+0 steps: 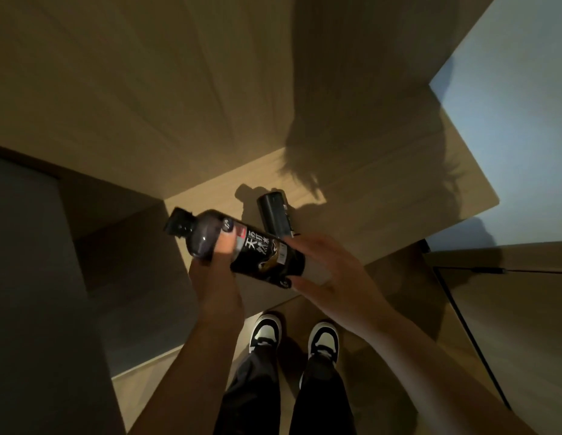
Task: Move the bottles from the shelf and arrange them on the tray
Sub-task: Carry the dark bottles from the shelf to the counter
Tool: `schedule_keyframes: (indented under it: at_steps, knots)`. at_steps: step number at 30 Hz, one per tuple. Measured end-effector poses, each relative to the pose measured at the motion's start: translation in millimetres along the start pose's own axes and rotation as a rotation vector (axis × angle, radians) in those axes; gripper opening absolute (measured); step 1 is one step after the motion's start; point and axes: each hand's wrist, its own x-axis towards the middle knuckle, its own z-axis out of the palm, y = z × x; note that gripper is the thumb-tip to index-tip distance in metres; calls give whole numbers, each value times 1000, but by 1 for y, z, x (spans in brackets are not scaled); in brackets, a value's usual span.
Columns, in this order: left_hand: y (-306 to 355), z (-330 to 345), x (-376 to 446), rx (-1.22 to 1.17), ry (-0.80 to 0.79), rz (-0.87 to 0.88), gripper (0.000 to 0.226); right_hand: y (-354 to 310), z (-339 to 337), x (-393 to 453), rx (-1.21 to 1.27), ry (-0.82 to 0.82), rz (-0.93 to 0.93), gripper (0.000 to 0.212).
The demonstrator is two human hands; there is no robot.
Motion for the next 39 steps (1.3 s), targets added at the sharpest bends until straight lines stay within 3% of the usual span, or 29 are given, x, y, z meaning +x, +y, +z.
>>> schedule_keyframes:
  at_steps: [3,7,11,14,16,19,22,24,28,33,39]
  knots:
    - [14,12,7,-203,-90,-100,44,-2,-9,-3,-59,-58,-63,58]
    - [25,4,26,-303,-197,-249,52,13,-29,-4,-127,-6,-36,56]
    - [26,-14,41,-276,-112,-280,44,34,-37,12,-378,39,120,65]
    - [19,-29,50,-227,-4,-270,39,35,-19,45,-496,-5,71,69]
    - [13,-38,55,-207,33,-298,41,32,-2,74,-570,-83,-11,74]
    - [3,-47,61,-136,2,-322,43,28,23,117,-929,-385,-114,85]
    - [-4,-54,68,-28,-53,-292,39,33,37,145,-1184,-585,-284,76]
    - [-4,-57,73,39,-77,-261,42,44,41,153,-1216,-650,-276,66]
    - [0,-56,79,77,-90,-238,53,62,43,142,-1129,-554,-188,54]
    - [1,-47,79,26,-70,-284,56,69,47,123,-1267,-409,-42,63]
    - [-7,-34,75,55,-57,-295,67,78,33,129,-1229,-472,147,66]
